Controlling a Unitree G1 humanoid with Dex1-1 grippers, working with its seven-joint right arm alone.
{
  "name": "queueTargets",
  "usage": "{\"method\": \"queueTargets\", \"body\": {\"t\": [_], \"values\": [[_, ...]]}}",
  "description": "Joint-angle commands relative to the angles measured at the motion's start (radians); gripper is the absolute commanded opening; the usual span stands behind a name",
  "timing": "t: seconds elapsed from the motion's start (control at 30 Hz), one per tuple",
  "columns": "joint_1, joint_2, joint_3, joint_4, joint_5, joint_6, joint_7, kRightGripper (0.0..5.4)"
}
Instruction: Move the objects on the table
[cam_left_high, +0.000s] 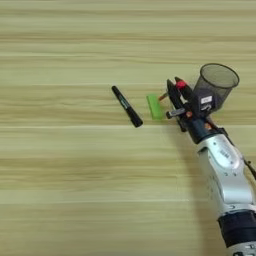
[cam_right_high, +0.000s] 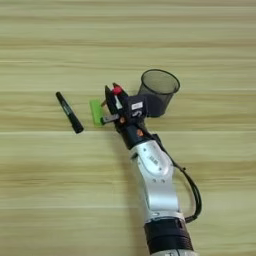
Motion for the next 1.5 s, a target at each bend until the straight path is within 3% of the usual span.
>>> {"method": "queueTargets", "body": {"t": [0.03,0.4,0.63,0.9,1.17,1.5], "values": [[-0.085,0.004,0.006,0.019,-0.017,-0.047,0.000,0.75],[-0.096,0.004,0.003,0.074,-0.036,-0.063,-0.001,0.75],[-0.119,-0.012,-0.020,0.175,-0.073,-0.012,-0.058,0.75],[-0.073,-0.020,-0.013,0.152,-0.099,0.030,-0.074,0.74],[-0.080,-0.016,-0.001,0.189,-0.106,0.091,-0.058,0.54],[-0.088,-0.022,0.012,0.222,-0.124,0.111,-0.051,0.54]]}}
